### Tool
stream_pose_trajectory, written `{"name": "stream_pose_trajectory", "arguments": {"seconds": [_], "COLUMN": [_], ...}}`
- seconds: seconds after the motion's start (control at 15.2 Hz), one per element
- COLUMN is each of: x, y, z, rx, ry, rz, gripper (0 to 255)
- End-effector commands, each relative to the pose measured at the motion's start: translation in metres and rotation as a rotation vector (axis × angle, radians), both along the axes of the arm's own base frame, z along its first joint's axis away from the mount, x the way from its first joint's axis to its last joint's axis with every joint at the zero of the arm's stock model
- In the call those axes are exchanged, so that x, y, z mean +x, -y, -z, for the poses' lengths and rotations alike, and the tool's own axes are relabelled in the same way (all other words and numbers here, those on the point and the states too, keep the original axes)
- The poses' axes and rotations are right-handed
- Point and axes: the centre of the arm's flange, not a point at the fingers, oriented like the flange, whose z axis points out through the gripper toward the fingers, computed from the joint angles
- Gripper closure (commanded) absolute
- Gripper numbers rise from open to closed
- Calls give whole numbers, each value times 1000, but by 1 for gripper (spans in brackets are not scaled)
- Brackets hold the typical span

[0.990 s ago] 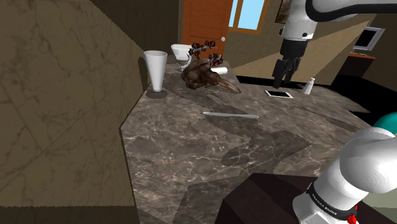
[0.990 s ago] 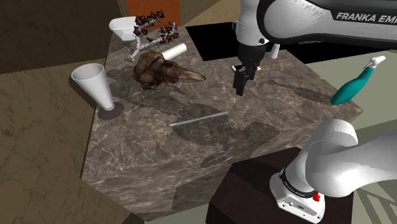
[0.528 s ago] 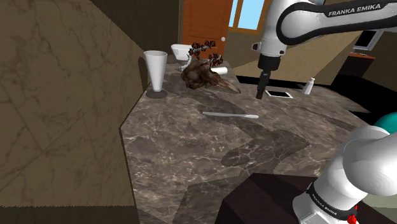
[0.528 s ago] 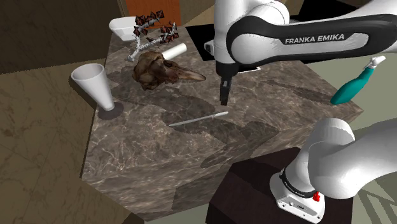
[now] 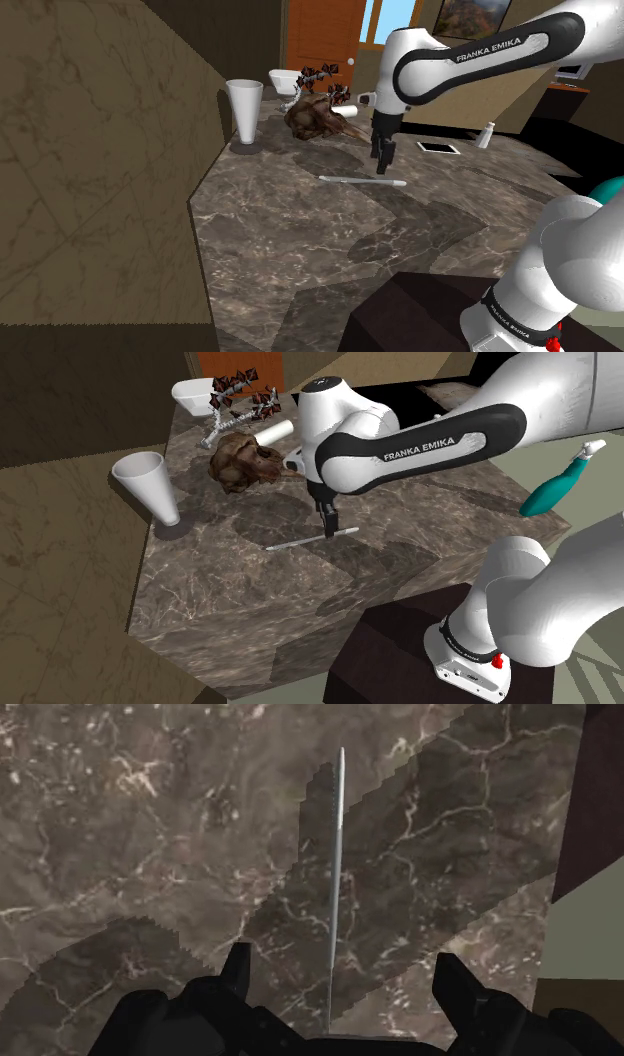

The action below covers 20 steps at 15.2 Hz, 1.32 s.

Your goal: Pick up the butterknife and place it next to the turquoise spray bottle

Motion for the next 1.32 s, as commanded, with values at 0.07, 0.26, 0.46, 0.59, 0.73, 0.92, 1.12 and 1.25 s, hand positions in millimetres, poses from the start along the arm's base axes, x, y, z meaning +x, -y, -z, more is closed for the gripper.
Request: {"name": "stream_pose_trajectory", "arguments": {"seconds": [0.07, 0.26, 0.46, 0.59, 0.73, 0.92, 1.12, 1.25], "x": [2, 1, 1, 1, 1, 1, 1, 1], "y": [-3, -2, -2, -2, -2, -2, -2, -2], "z": [16, 32, 41, 41, 41, 41, 41, 41], "rx": [2, 2, 2, 2, 2, 2, 2, 2], "ry": [1, 1, 1, 1, 1, 1, 1, 1], "rz": [-31, -31, -31, -31, -31, -31, -31, -31], "gripper": [0, 0, 0, 0, 0, 0, 255, 255]}}
